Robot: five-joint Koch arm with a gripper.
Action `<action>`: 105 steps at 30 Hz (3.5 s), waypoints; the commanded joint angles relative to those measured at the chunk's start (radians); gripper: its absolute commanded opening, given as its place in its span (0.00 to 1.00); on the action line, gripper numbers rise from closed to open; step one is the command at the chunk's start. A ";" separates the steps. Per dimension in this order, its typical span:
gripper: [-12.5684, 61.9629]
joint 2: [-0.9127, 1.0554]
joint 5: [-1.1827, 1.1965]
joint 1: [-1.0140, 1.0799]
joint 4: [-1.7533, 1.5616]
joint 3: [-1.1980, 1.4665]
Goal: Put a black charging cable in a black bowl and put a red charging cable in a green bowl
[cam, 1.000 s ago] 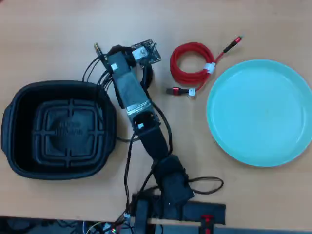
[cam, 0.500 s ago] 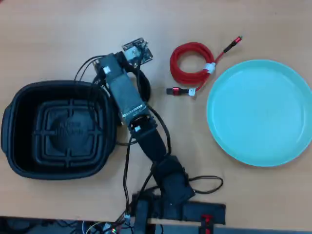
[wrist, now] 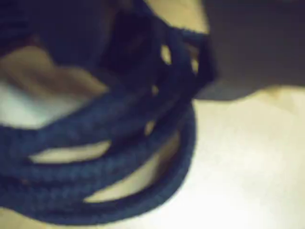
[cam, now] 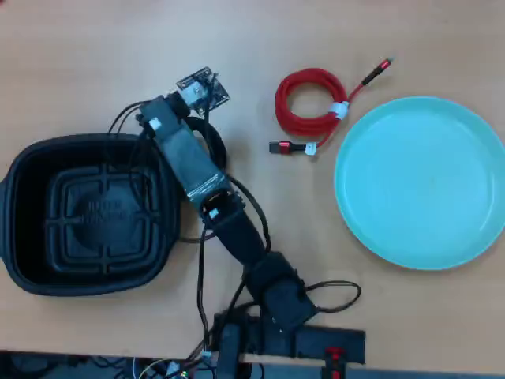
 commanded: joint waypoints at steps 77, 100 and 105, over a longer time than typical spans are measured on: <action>0.08 0.744 0.103 -0.298 0.270 -0.397; 0.09 0.321 0.078 -0.545 -0.334 -0.399; 0.15 0.252 0.084 -0.563 -0.336 -0.400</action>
